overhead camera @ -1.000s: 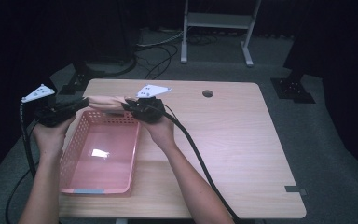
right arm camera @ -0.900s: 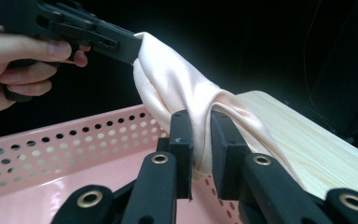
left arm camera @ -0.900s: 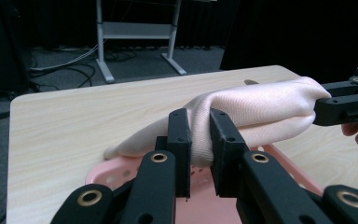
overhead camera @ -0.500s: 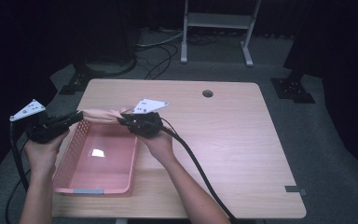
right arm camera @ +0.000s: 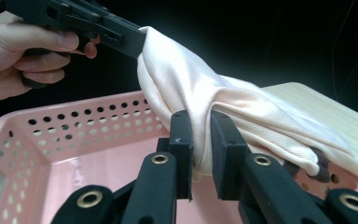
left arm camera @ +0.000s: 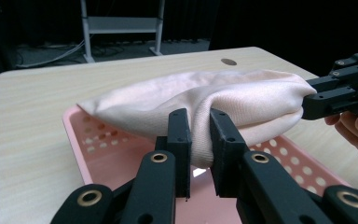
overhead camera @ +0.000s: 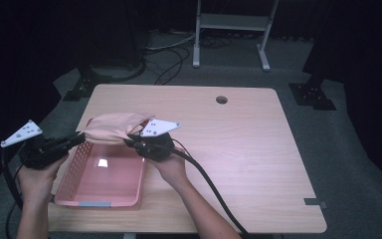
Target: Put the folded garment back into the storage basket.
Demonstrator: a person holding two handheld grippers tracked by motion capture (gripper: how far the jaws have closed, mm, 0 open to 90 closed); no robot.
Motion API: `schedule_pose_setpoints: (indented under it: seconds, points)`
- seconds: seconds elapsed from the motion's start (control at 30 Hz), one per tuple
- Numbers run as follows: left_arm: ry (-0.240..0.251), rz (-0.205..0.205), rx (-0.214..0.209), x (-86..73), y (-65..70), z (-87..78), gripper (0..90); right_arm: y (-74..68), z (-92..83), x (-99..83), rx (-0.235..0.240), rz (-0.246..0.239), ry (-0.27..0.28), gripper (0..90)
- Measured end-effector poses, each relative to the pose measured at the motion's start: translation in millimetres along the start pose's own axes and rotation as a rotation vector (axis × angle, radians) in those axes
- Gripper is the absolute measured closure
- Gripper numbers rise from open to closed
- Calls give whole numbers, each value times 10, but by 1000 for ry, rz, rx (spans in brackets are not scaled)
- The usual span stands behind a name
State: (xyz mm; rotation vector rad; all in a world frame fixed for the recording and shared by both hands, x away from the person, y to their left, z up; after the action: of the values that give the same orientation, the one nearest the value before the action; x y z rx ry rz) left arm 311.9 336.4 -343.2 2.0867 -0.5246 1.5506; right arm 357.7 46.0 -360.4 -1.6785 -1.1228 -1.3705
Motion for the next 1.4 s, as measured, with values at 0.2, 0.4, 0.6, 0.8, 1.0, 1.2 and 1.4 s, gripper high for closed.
schedule_pose_setpoints:
  seconds: [0.2, 0.4, 0.6, 0.8, 1.0, 1.2, 1.4]
  points:
    - [-13, -1, -10, -93, 71, -81, 807, -94, -48, -84, 14, 7, -5, 805]
    - [-16, -12, -10, -199, 103, -133, 807, -203, -70, -169, 36, 7, -23, 804]
    - [-15, -26, -9, -276, 110, -185, 807, -305, -70, -228, 50, 3, -28, 804]
    - [-9, -39, -10, -334, 114, -219, 807, -349, -63, -273, 60, 12, -34, 804]
    - [-14, -48, -13, -398, 131, -247, 807, -397, -75, -322, 66, 8, -45, 804]
    - [-18, -43, -13, -395, 138, -242, 807, -410, -82, -341, 64, 11, -42, 804]
    - [-19, -44, -14, -405, 142, -255, 807, -450, -94, -340, 76, 11, -37, 804]
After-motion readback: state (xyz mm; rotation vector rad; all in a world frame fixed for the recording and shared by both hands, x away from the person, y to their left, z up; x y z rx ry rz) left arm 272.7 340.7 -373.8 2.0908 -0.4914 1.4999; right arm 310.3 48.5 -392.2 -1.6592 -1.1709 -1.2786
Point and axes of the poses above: each handheld gripper's, and its own axes: z roughly forward along the jaws, x roughly out of its top, y roughly to its right, the point moved 2 cm from there along z, roughly forward along the jaws, and after that the axes turned 5 degrees about y, right-handed, at the moved point
